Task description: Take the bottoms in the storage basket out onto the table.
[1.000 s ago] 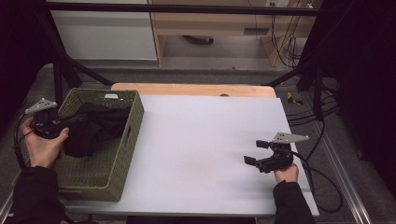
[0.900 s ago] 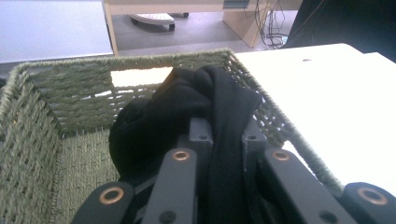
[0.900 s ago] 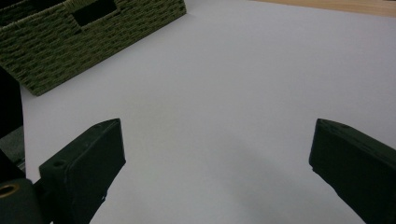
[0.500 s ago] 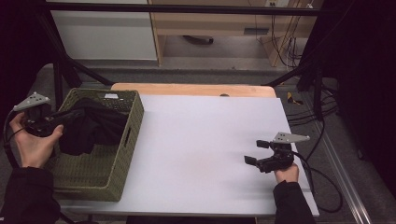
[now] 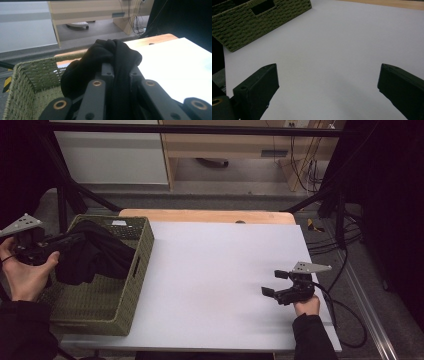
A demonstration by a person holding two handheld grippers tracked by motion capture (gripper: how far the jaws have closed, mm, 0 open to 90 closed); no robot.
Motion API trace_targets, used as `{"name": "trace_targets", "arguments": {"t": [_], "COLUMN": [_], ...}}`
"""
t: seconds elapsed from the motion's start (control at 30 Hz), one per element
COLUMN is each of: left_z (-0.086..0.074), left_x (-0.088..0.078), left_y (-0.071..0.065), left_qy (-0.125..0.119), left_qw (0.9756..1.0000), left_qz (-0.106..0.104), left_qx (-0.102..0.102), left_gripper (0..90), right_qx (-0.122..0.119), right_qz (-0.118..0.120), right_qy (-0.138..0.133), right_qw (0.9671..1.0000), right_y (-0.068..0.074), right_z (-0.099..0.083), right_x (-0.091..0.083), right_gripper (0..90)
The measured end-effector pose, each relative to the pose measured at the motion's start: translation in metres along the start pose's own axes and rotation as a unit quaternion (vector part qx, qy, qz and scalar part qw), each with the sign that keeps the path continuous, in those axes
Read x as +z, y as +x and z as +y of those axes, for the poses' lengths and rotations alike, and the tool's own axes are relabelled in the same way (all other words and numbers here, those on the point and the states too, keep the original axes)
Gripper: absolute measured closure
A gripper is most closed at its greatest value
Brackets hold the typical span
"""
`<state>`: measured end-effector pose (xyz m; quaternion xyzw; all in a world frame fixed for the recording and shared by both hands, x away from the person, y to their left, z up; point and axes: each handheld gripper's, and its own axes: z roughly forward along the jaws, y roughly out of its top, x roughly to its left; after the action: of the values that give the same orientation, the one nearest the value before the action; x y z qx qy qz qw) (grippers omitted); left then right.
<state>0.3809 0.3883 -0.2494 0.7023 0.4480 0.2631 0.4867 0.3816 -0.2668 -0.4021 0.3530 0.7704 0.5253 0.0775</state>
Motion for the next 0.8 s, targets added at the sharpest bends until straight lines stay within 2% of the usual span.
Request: {"name": "trace_targets", "arguments": {"t": [0.33, 0.53, 0.8], "left_z": [0.011, 0.016, 0.023], "left_x": [-0.005, -0.008, -0.016], "left_y": [-0.012, -0.017, -0.021], "left_qy": [-0.006, -0.001, -0.008], "left_qw": [0.9998, 0.9997, 0.9995], "left_qz": [-0.016, -0.017, -0.022], "left_qx": [0.013, 0.018, 0.022], "left_gripper": [80.4, 80.4, 80.4], "right_qx": [0.0, 0.0, -0.001], "right_qz": [0.001, 0.001, 0.001], "right_qy": [0.001, 0.001, 0.002], "right_qw": [1.0, 1.0, 1.0], "right_y": [0.0, 0.0, 0.0], "right_z": [0.0, 0.0, 0.0], "right_x": [0.0, 0.0, 0.0], "right_gripper": [4.0, 4.0, 4.0]}}
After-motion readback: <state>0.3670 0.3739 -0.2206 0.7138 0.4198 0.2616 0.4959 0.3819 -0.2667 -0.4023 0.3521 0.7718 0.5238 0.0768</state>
